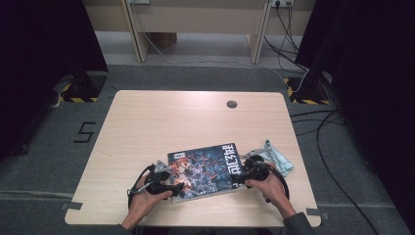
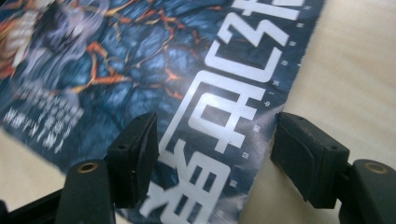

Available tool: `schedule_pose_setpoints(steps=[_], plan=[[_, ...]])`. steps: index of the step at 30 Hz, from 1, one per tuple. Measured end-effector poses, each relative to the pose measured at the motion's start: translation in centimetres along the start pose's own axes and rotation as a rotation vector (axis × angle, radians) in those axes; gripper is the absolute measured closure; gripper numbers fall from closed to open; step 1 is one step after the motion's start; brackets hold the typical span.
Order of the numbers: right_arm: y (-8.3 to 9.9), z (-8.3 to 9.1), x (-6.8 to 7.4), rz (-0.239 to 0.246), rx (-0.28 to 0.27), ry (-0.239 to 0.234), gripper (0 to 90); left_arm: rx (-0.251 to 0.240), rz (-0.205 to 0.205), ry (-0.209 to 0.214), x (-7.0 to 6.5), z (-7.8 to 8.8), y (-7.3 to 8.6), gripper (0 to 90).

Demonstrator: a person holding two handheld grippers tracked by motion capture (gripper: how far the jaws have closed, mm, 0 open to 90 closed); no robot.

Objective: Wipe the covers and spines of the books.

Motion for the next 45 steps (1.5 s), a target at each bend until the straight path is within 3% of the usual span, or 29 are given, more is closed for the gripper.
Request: schedule_pose_setpoints(steps=[10, 13, 16, 25, 29, 34, 37, 41, 45], plan=[[2.5, 1.2, 1.7, 0.019, 0.030, -0.059, 32.1, 0.001, 0.003, -0.005, 1.6, -1.0, -1.2, 28.9], [2.5, 1.5, 1.6, 0.018, 0.013, -0.061, 38.0, -0.003, 0.000, -0.009, 1.8, -1.0, -1.3, 29.7], [1.3, 1.6, 1.0, 0.005, -0.048, -0.051, 34.9, -0.004, -0.007, -0.007, 1.4, -0.6, -1.1, 29.8], [-1.1, 0.3, -0.2, 0.048, -0.080, -0.002, 35.6, 0.003, -0.040, 0.007, -1.4, 1.9, 1.5, 24.9], [-2.9, -0.1, -0.9, 0.033, -0.104, 0.007, 35.3, 0.032, -0.094, 0.003, -2.2, 2.1, 2.3, 21.4], [-4.9, -0.6, -1.7, 0.024, -0.122, 0.004, 34.4, 0.037, -0.113, -0.011, -2.1, 1.9, 2.3, 22.3], [-5.6, -1.4, -1.9, 0.017, -0.117, 0.008, 33.6, 0.055, -0.147, -0.030, -1.9, 1.7, 2.4, 24.7], [-6.0, -2.5, -2.1, 0.049, -0.075, 0.020, 32.7, 0.046, -0.130, -0.027, -1.1, 1.3, 1.8, 25.7], [-6.0, -2.6, -2.4, 0.037, -0.070, 0.017, 32.4, 0.044, -0.113, -0.051, 0.0, 0.9, 1.3, 26.4]])
Point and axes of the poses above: each handheld gripper's, and its own axes: z roughly backward along the jaws, y roughly out of its underside, x roughly to its left, the point moved 5 cm from there along -z, roughly forward along the jaws, and after that the axes turned 7 degrees about -z, right-handed, at the moved point
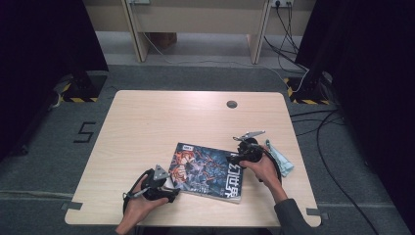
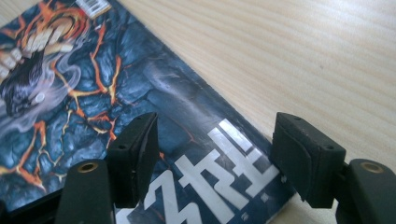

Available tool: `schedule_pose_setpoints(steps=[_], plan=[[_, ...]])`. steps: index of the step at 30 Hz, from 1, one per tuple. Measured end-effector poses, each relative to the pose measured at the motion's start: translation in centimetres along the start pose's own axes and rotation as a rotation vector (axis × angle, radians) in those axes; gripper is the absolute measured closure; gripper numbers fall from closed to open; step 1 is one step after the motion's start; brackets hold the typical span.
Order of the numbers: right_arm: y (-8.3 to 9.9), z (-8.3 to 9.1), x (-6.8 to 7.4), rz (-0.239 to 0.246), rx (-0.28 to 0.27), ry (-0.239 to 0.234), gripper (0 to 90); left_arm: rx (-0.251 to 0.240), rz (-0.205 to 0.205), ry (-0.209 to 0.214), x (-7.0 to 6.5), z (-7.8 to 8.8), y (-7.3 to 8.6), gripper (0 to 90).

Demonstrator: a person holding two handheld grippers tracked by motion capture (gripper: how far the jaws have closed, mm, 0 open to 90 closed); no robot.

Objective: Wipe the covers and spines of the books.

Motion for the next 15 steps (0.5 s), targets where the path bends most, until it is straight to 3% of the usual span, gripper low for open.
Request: schedule_pose_setpoints(steps=[7, 9, 11, 15], plan=[[0.2, 0.6, -0.4, -0.005, -0.004, -0.006, 39.3, -0.020, 0.080, -0.066, 2.8, -1.2, -1.2, 27.9], [-0.1, 1.0, -0.9, -0.022, -0.044, 0.023, 37.3, -0.017, 0.086, -0.067, 3.1, -1.4, -1.4, 28.5], [0.0, 0.8, -1.2, -0.049, -0.028, 0.008, 35.8, -0.027, 0.101, -0.061, 2.9, -1.2, -1.4, 28.9], [0.8, 0.2, -1.2, -0.033, 0.018, 0.013, 35.4, -0.058, 0.110, -0.029, 1.9, -0.4, -1.5, 27.9]])
Point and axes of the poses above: each handheld gripper's, and its own axes: z roughly backward along the jaws, y roughly out of its underside, x roughly to its left, the point moved 5 cm from there along -z, roughly forward along the jaws, and after that the axes turned 7 degrees about -z, right-handed, at the moved point
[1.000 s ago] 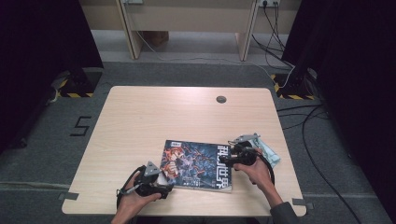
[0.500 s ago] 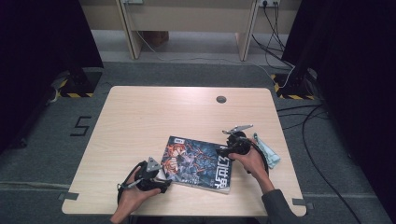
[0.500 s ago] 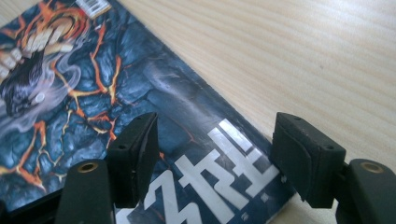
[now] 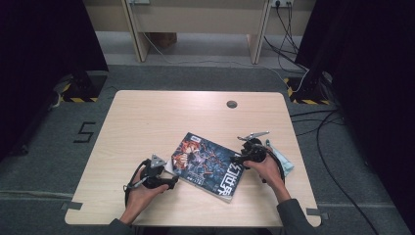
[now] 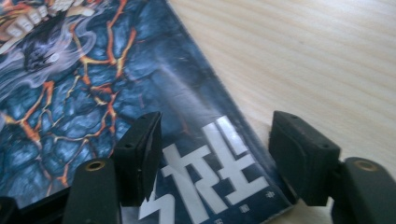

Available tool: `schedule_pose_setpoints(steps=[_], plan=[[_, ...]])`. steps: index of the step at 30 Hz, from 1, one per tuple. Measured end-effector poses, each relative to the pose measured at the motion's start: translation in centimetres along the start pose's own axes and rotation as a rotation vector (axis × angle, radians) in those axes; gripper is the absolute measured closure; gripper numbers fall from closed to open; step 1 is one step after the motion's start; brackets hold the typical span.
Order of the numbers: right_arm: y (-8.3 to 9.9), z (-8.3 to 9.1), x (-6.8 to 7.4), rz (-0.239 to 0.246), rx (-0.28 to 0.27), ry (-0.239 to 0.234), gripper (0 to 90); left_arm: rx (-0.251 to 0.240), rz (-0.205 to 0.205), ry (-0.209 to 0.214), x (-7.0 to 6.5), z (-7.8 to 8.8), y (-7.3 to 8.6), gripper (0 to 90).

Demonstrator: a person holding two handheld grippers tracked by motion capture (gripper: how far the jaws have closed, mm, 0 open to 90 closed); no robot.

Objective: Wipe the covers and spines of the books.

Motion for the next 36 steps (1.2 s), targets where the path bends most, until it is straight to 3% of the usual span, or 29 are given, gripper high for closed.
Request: schedule_pose_setpoints(steps=[2, 3, 4, 5, 7, 12, 15, 17, 18, 21, 23, 29, 36], plan=[[0.1, 0.1, 0.1, 0.002, 0.008, 0.010, 35.7, -0.015, 0.026, 0.034, -0.5, 0.5, 0.2, 27.8], [0.2, 0.2, 0.2, 0.006, 0.018, 0.010, 36.4, -0.013, 0.030, 0.044, -0.9, 0.6, 0.4, 27.5], [0.8, 0.7, 0.5, 0.001, 0.030, 0.010, 36.9, 0.001, 0.049, 0.089, -1.6, 0.7, 1.0, 26.7], [0.8, 0.7, 0.5, 0.001, 0.030, 0.010, 36.9, 0.001, 0.049, 0.089, -1.6, 0.7, 1.0, 26.4], [1.6, 1.1, 1.0, 0.021, 0.039, -0.001, 37.0, 0.013, 0.065, 0.135, -2.6, 0.7, 1.3, 26.0], [3.8, 2.5, 2.5, 0.030, 0.070, -0.054, 36.5, -0.005, 0.061, 0.157, -3.4, 0.4, 0.7, 25.5], [5.3, 3.1, 3.8, 0.038, 0.081, -0.092, 35.8, -0.006, 0.085, 0.170, -3.5, 0.0, 0.5, 25.4], [5.6, 3.2, 4.2, 0.037, 0.082, -0.098, 35.3, -0.013, 0.098, 0.173, -3.5, -0.1, 0.3, 25.4], [6.3, 3.4, 5.3, 0.057, 0.103, -0.129, 36.7, -0.018, 0.101, 0.162, -3.4, -0.3, 0.1, 25.3], [6.6, 3.6, 6.2, 0.072, 0.120, -0.160, 38.0, -0.011, 0.111, 0.149, -3.3, -0.5, 0.1, 23.5], [6.5, 3.5, 6.5, 0.078, 0.107, -0.154, 37.8, -0.007, 0.104, 0.144, -3.2, -0.5, 0.1, 24.4], [4.6, 2.2, 5.7, 0.023, 0.041, -0.115, 37.6, -0.003, 0.029, 0.107, -3.4, -0.7, 0.1, 29.5], [2.8, 0.3, 5.4, 0.013, 0.005, -0.106, 39.9, -0.005, 0.001, 0.113, -3.9, -1.0, -0.2, 33.9]])
Point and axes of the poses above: each handheld gripper's, and its own axes: z roughly backward along the jaws, y roughly out of its underside, x roughly to its left, the point moved 5 cm from there along -z, roughly forward along the jaws, and after that the axes turned 7 degrees about -z, right-handed, at the moved point
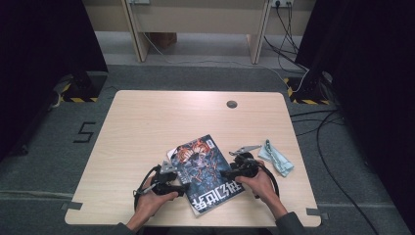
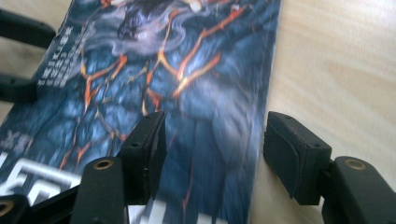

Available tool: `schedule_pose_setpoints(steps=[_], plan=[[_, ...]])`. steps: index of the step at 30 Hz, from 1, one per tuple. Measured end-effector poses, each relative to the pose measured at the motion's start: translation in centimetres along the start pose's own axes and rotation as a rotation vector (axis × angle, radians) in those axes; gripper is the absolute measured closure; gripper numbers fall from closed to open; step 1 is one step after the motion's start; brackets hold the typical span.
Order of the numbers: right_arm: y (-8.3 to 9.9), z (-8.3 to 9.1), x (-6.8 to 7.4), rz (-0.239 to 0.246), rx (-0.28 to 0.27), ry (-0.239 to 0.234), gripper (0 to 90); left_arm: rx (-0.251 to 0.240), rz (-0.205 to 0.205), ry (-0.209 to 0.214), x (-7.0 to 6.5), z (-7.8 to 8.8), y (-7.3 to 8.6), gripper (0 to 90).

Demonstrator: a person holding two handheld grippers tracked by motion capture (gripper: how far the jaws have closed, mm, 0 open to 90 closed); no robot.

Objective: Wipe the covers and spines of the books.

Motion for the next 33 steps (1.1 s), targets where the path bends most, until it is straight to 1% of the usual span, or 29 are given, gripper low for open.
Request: schedule_pose_setpoints(steps=[3, 5, 6, 9, 10, 11, 13, 14, 15, 16, 17, 18, 19, 21, 24, 25, 27, 29, 30, 33], plan=[[-0.5, -0.4, -0.1, -0.012, -0.006, 0.005, 40.3, -0.001, -0.012, -0.001, -0.2, -0.2, -0.1, 34.1], [-1.1, -0.8, -0.4, 0.001, -0.017, 0.004, 39.4, -0.002, -0.017, 0.000, -0.3, -0.2, -0.2, 34.2], [-1.3, -1.0, -0.5, 0.000, -0.021, 0.002, 39.2, -0.003, -0.017, 0.000, -0.3, -0.3, -0.2, 34.5], [-2.2, -1.6, -0.7, -0.035, -0.041, -0.031, 34.1, -0.004, -0.020, -0.001, -0.3, -0.2, -0.2, 35.1], [-2.4, -1.8, -0.7, -0.042, -0.043, -0.041, 31.1, -0.004, -0.021, -0.001, -0.3, -0.2, -0.2, 35.3], [-2.5, -2.0, -0.7, -0.038, -0.054, -0.044, 29.9, -0.006, -0.021, 0.000, -0.3, -0.3, -0.1, 35.3], [-2.7, -2.2, -0.4, -0.027, -0.042, -0.027, 28.5, -0.007, -0.021, 0.001, -0.3, -0.2, -0.1, 35.5], [-2.8, -2.3, -0.3, -0.021, -0.037, -0.012, 28.5, -0.006, -0.022, 0.000, -0.3, -0.3, -0.1, 35.5], [-2.8, -2.4, -0.2, -0.024, -0.034, 0.002, 29.8, -0.005, -0.022, 0.000, -0.3, -0.3, -0.2, 35.5], [-2.9, -2.4, -0.2, -0.009, -0.032, 0.015, 31.6, -0.006, -0.022, 0.001, -0.3, -0.3, -0.1, 35.5], [-2.8, -2.3, -0.2, -0.006, -0.028, 0.028, 34.3, -0.008, -0.020, 0.000, -0.3, -0.3, -0.1, 35.5], [-2.8, -2.3, -0.3, -0.012, -0.033, 0.031, 36.1, -0.009, -0.020, 0.000, -0.3, -0.3, -0.1, 35.5], [-2.9, -2.3, -0.4, -0.037, -0.046, 0.022, 38.1, -0.008, -0.019, -0.003, -0.3, -0.3, -0.1, 35.5], [-2.8, -2.1, -0.7, -0.073, -0.060, 0.011, 40.6, -0.010, -0.018, -0.005, -0.3, -0.3, -0.2, 35.5], [-2.9, -1.9, -0.9, -0.084, -0.073, -0.004, 44.9, -0.012, -0.017, -0.007, -0.4, -0.3, -0.1, 35.6], [-2.9, -1.7, -1.0, -0.100, -0.079, -0.012, 46.9, -0.013, -0.017, -0.010, -0.4, -0.3, -0.2, 35.6], [-3.1, -1.1, -1.2, -0.118, -0.109, -0.037, 52.1, -0.012, -0.018, -0.011, -0.4, -0.3, -0.2, 35.6], [-3.2, -0.5, -1.3, -0.141, -0.125, -0.070, 56.7, -0.017, -0.016, -0.010, -0.4, -0.3, -0.1, 35.7], [-3.3, -0.2, -1.3, -0.148, -0.131, -0.084, 58.0, -0.017, -0.016, -0.009, -0.4, -0.3, -0.1, 35.7], [-3.3, 0.3, -1.1, -0.136, -0.138, -0.093, 58.6, -0.014, -0.016, -0.013, -0.5, -0.3, -0.2, 35.8]])
Point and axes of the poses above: each handheld gripper's, and its own axes: z roughly backward along the jaws, y roughly out of its underside, x roughly to its left, the point moved 5 cm from there along -z, roughly forward along the jaws, and after that the axes turned 7 degrees about -z, right-handed, at the moved point
